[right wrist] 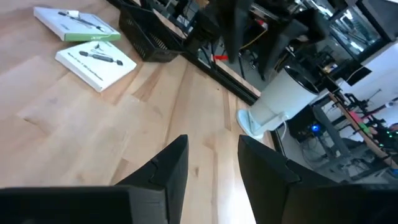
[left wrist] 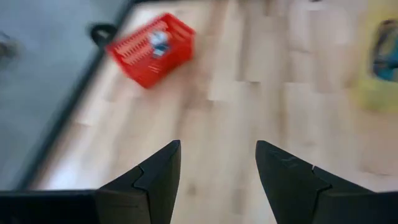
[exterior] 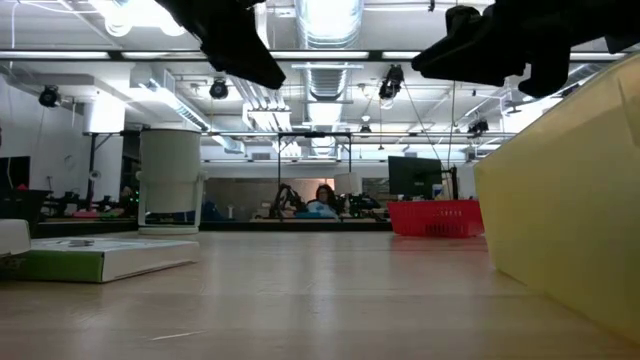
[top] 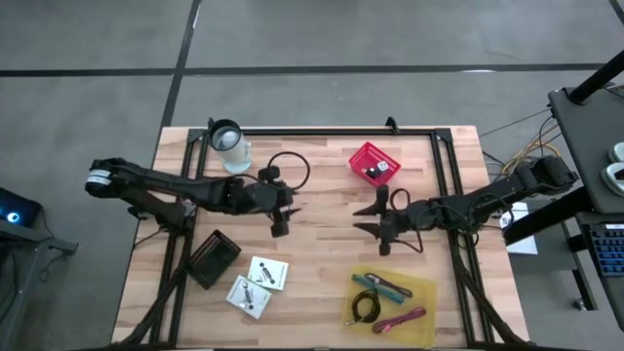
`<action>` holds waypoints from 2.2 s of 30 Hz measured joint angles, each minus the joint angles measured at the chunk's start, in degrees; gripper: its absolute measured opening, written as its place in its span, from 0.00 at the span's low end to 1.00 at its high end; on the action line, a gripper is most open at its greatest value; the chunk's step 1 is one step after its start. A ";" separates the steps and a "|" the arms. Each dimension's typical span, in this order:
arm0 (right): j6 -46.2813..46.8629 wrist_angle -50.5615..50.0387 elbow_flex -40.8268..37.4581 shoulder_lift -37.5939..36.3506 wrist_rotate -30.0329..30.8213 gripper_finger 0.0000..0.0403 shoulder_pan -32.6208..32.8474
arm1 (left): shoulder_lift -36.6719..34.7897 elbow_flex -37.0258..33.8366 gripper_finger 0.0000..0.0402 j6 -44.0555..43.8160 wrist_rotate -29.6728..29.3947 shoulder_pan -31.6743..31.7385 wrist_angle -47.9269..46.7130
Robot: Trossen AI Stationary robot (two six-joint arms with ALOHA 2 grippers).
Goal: Pick and place items into bin
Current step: Put the bottom white card reader box into the black bin
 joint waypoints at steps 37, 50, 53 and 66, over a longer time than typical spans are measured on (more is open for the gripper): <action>-1.10 0.07 -0.32 0.04 -0.60 0.30 -11.87 | 13.56 10.11 0.48 -34.11 2.95 -15.07 -18.84; -1.64 0.07 -0.32 0.04 -6.61 0.30 -12.04 | 22.66 19.37 0.48 -36.46 5.36 -16.22 -31.40; -1.69 0.07 -0.32 0.04 -6.60 0.30 -12.04 | 23.98 19.44 0.48 -39.97 7.85 -16.92 -32.94; -1.29 0.07 -0.32 0.04 -6.47 0.31 -12.24 | 24.70 18.91 0.48 -53.37 17.99 -22.17 -40.91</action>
